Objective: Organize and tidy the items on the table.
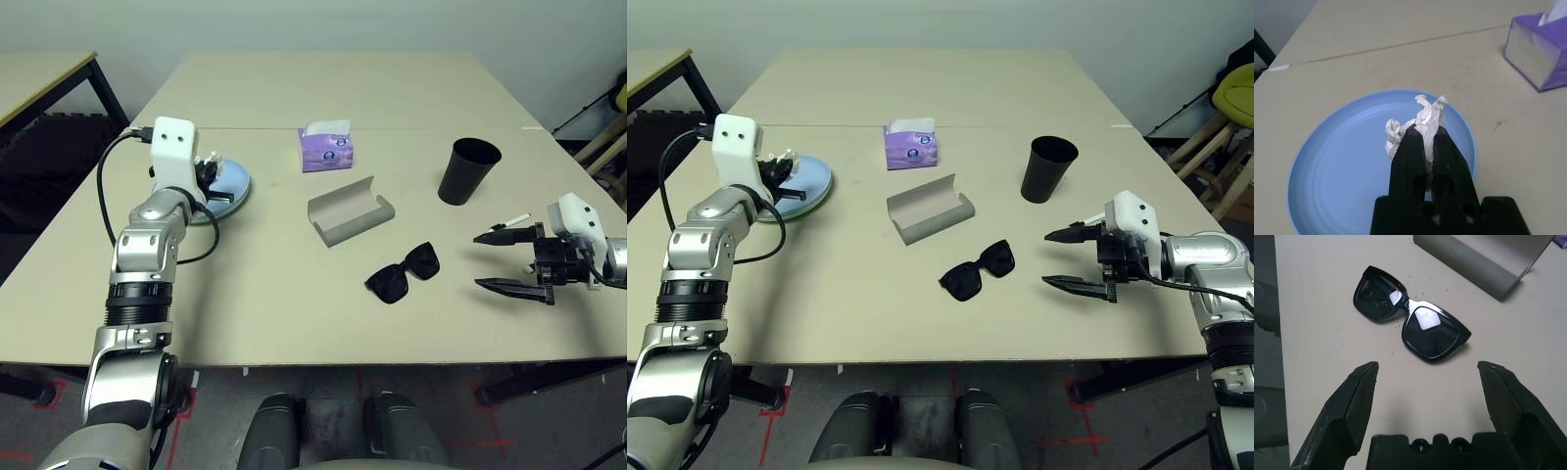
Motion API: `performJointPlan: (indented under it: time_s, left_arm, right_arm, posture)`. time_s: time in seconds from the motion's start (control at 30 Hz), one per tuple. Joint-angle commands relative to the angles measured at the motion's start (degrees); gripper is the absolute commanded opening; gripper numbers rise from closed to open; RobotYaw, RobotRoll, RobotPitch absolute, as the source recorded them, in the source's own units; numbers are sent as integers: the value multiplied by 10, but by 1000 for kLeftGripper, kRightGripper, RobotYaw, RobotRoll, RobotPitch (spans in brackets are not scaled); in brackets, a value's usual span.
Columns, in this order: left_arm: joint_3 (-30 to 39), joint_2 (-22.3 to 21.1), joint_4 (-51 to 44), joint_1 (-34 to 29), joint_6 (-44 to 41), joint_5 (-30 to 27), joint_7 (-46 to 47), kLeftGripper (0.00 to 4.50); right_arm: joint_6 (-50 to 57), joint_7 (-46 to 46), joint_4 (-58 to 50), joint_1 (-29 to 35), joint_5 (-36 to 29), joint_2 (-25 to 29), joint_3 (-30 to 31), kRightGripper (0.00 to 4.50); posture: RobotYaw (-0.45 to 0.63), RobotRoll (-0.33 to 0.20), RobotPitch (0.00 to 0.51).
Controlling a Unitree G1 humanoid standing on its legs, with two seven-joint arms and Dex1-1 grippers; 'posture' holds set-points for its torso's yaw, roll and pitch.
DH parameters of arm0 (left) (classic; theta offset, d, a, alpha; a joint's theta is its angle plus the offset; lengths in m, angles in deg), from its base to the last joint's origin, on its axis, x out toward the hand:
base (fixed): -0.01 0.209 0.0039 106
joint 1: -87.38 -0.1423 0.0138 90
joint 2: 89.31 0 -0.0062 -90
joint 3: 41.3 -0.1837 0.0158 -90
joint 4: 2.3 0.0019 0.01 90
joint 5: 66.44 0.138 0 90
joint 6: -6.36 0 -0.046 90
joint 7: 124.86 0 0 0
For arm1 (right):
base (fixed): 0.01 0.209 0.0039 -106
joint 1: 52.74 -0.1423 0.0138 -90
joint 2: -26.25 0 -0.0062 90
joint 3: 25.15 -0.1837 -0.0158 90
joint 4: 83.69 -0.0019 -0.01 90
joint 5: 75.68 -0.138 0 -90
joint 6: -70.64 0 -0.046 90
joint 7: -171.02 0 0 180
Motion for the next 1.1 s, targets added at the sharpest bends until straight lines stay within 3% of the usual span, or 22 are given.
performJointPlan:
  time_s: [0.03, 0.27, 0.47, 0.7, 0.87, 1.0, 1.1]
  left_arm:
    - [-14, 6, 31, 8, 15, 26, 21, 31]
    - [-12, 10, 63, 17, 23, 36, 41, 31]
    - [-13, 10, 60, 17, 20, 36, 41, 1820]
    - [-12, 3, 39, 14, 28, 34, 32, 4484]
    - [-15, -22, -11, -8, 60, 20, -28, 4484]
    - [12, -24, -102, -38, 43, -65, -123, 4484]
    - [24, -27, -184, -64, -22, -140, -184, 4484]
  right_arm:
    - [1, 2, -9, 9, -1, 6, -3, 4500]
    - [5, 6, -16, 16, -3, 7, -5, 4500]
    - [8, 8, -20, 20, -5, 7, -6, 4500]
    - [10, 9, -19, 18, -4, 6, -5, 4500]
    - [10, 8, -15, 11, -4, 6, -4, 4500]
    - [8, 7, -9, 1, -3, 6, -3, 4500]
    - [5, 4, -3, -3, 0, 7, -1, 4500]
  posture:
    - [-41, 0, 43]
    - [-47, 0, 43]
    - [-47, 0, 44]
    - [-39, 0, 45]
    - [-31, 0, 46]
    - [-18, 0, 43]
    - [-14, 0, 43]
